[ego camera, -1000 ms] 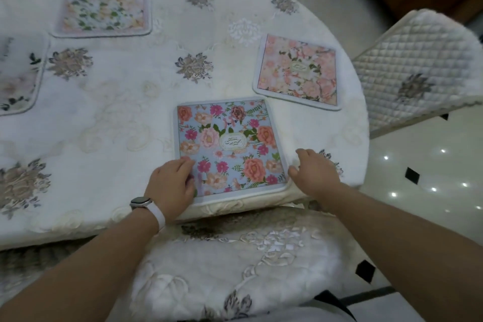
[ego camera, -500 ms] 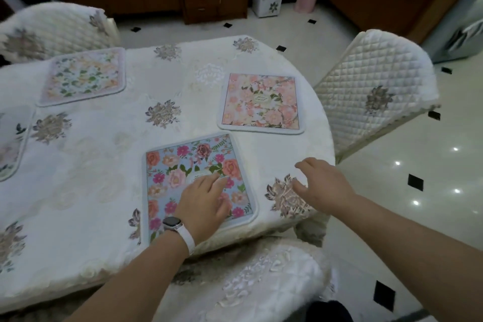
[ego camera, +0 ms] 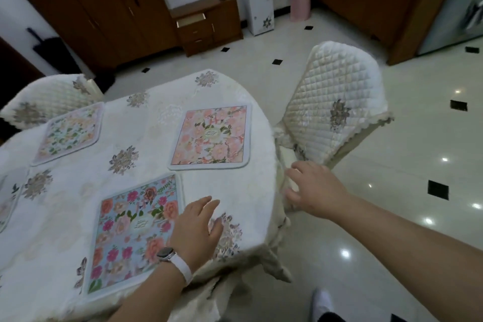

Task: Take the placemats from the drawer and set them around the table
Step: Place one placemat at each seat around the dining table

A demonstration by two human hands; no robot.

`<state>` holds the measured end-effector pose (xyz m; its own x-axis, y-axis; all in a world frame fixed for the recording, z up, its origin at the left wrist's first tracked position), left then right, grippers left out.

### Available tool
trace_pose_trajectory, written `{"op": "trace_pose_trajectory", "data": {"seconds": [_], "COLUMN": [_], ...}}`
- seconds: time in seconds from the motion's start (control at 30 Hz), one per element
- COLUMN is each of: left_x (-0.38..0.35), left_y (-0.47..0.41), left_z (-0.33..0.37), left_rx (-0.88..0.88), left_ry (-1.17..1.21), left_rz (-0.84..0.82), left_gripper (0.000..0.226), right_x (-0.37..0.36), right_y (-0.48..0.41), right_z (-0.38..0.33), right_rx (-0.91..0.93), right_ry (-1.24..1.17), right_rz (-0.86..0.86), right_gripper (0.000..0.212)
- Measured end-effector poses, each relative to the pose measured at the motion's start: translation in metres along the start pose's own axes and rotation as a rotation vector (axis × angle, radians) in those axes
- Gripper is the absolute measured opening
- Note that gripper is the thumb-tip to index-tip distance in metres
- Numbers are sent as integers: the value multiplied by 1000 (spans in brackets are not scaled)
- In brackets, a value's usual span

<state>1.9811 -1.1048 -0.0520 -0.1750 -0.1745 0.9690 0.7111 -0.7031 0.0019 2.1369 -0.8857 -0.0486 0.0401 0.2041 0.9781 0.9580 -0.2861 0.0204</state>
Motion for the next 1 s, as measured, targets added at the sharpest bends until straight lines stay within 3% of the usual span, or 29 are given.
{"op": "trace_pose_trajectory", "data": {"seconds": [0.2,0.4,0.7,1.0], "left_x": [2,-2,-18,-43], "left_y": [-24,-44,-74,-121], "left_z": [84,120,122,72], "left_rx": [-13,-40,30,234], "left_ry": [4,-36,-24,64], "left_rz": [28,16,-14,-30], "left_gripper": [49,40,42,46], "right_x": [30,52,51,36], "right_y": [27,33,9,-87], "right_z": [70,103,110,104], "right_rx": [-3,18,68,193], "right_ry": [-9,5,6,7], "right_rz": [10,24,-32,-113], "right_gripper": [47,45,46,49]}}
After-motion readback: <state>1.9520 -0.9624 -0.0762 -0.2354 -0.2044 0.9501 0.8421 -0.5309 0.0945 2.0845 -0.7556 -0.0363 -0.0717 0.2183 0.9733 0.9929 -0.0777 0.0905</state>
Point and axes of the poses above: each hand's wrist, its own y-axis away from the middle knuckle, its own x-axis out of the back of the hand, z = x × y, the point moved 7 cm from there along -y, towards the middle knuckle, and after that the axes turned 13 degrees about x, right-handed, at the moved point
